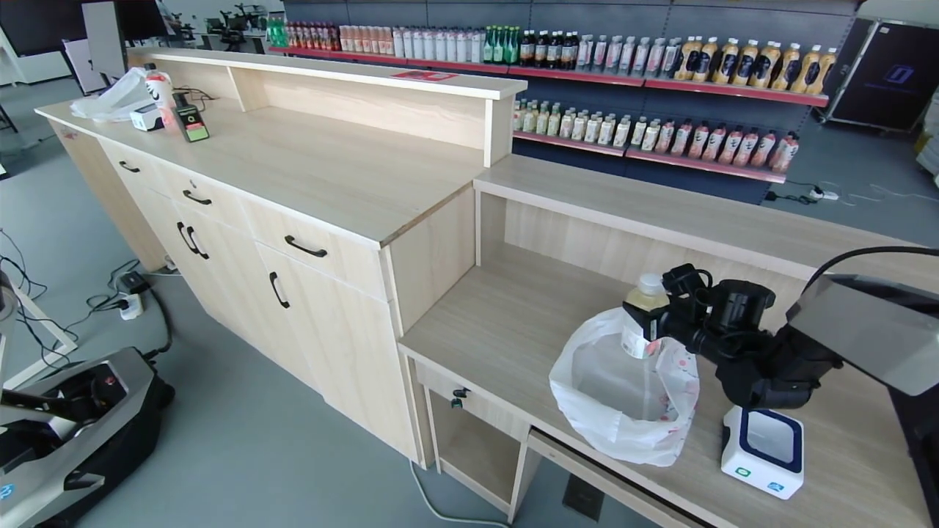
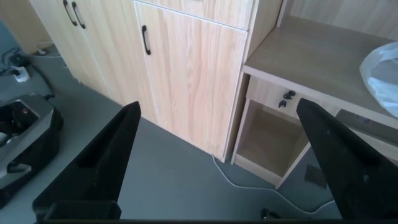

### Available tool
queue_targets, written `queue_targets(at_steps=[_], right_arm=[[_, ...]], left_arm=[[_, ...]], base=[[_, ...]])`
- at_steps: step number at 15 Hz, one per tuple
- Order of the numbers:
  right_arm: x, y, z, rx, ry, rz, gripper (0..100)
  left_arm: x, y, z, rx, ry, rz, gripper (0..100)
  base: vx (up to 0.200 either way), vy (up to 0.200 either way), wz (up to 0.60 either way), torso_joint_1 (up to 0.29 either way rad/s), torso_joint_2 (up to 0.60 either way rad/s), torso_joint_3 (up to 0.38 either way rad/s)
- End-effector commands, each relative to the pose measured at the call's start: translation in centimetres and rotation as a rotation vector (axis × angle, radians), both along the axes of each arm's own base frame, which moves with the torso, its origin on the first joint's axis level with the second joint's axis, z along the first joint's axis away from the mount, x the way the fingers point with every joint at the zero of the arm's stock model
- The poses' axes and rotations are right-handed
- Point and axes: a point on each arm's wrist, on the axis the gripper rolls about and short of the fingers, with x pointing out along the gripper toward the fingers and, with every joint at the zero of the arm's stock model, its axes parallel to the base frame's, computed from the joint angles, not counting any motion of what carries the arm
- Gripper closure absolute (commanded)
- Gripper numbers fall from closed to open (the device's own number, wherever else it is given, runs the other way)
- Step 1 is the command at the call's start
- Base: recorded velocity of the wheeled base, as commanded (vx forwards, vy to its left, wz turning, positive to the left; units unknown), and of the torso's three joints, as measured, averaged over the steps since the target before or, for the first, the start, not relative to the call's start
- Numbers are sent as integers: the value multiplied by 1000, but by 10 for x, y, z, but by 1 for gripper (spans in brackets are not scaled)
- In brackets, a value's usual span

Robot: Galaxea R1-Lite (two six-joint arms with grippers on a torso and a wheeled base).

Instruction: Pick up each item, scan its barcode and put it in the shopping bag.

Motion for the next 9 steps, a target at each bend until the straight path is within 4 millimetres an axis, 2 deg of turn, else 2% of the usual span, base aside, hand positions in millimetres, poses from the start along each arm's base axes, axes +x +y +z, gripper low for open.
queue_targets(at_steps=[1,9], right_arm=[[2,-5,-21,1,35,9,100],[18,-6,-34,15,5,66,100]], left_arm=[[0,0,0,0,0,0,0],[0,0,0,0,2,0,0]], base=[[0,0,0,0,0,0],[0,0,0,0,0,0]])
